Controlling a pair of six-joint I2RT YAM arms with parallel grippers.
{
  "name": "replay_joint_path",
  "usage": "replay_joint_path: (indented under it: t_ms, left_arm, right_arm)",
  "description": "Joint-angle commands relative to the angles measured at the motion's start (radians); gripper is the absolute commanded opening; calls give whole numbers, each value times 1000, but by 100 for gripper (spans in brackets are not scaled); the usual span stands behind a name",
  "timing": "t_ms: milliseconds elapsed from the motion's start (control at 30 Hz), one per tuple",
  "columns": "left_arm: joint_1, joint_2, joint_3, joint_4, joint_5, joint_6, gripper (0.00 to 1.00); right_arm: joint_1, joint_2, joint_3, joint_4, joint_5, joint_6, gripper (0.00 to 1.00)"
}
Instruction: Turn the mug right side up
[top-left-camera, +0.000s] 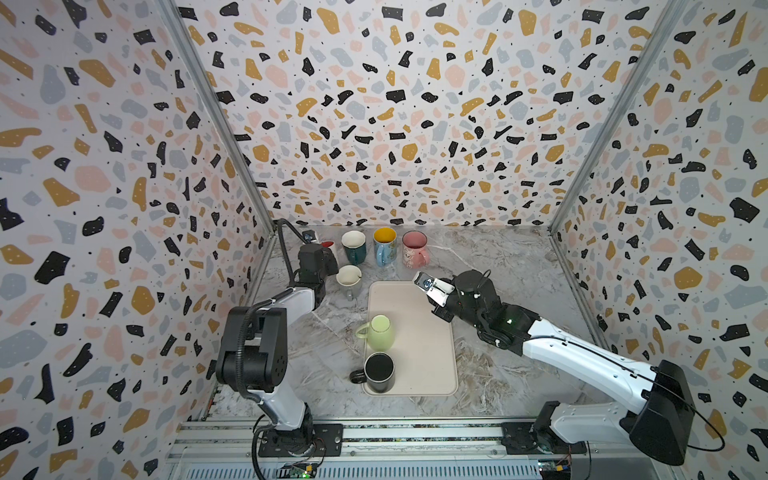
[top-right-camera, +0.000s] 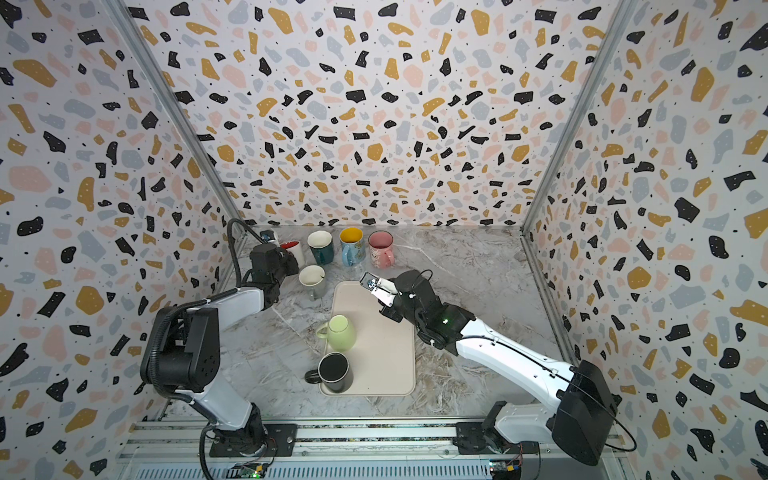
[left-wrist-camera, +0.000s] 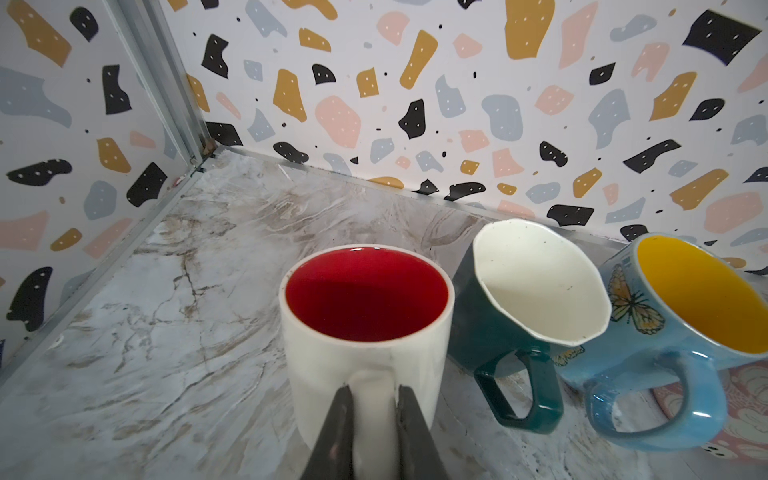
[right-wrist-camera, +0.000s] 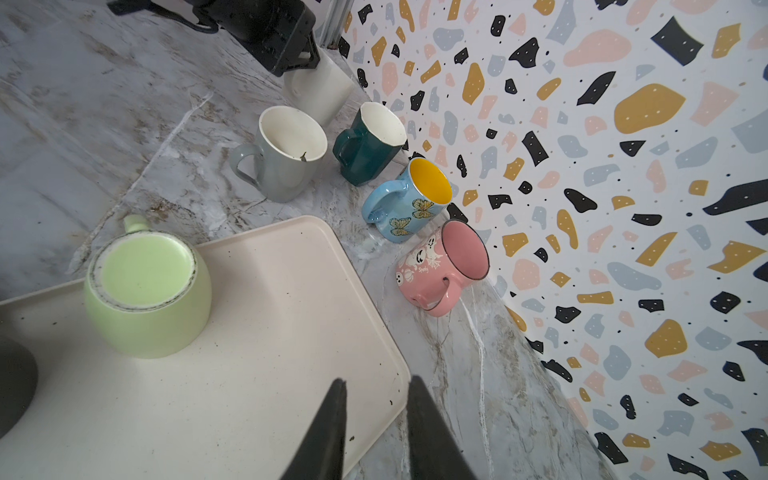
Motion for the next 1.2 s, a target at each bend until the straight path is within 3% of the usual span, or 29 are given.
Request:
replay_joint_path:
  t_ms: [0, 1167]
  left_arm:
    - [4, 0, 58, 178, -9, -7, 0]
    - [4, 120, 38, 228, -18, 22, 0]
  right_arm:
    - [-7, -14, 30, 11, -11, 21, 28]
    - [-28, 14, 32, 18, -17, 38, 28]
